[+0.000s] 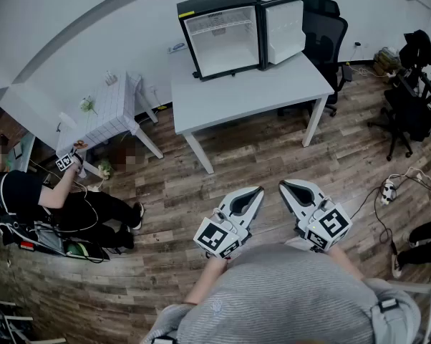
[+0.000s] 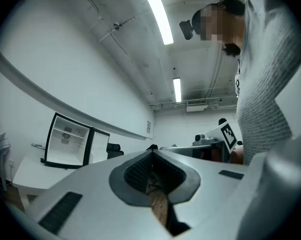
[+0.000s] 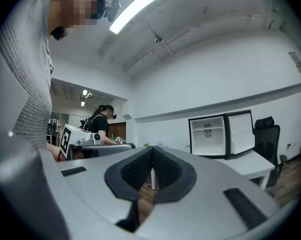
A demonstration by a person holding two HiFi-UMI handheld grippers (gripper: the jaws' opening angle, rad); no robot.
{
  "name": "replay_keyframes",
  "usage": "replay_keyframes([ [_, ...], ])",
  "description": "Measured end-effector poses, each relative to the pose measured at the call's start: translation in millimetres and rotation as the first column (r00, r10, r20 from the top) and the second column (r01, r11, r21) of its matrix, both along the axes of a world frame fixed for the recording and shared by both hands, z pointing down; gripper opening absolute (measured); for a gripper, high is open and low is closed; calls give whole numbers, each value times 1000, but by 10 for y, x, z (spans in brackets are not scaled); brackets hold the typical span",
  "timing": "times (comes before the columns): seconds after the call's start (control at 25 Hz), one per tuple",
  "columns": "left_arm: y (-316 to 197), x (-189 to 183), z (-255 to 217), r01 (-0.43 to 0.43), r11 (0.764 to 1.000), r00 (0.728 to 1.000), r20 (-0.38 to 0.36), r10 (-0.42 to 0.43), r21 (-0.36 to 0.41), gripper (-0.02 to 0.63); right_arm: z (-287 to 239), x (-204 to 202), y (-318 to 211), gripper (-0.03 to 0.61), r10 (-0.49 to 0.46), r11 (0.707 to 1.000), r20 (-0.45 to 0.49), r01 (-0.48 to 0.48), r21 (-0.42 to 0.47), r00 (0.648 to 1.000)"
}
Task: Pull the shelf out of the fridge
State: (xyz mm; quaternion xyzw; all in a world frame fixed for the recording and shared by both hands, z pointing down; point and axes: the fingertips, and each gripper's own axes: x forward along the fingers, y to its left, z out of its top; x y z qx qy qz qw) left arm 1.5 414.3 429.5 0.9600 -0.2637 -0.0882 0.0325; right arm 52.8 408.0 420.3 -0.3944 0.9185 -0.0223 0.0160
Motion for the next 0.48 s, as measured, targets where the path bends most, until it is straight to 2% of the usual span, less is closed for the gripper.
replay_keyframes([
  [0.48,-86,8,-14,-10,1000,1000,6,10,3,11,7,4,-89,12,10,1000,4,-10,-1,1000],
])
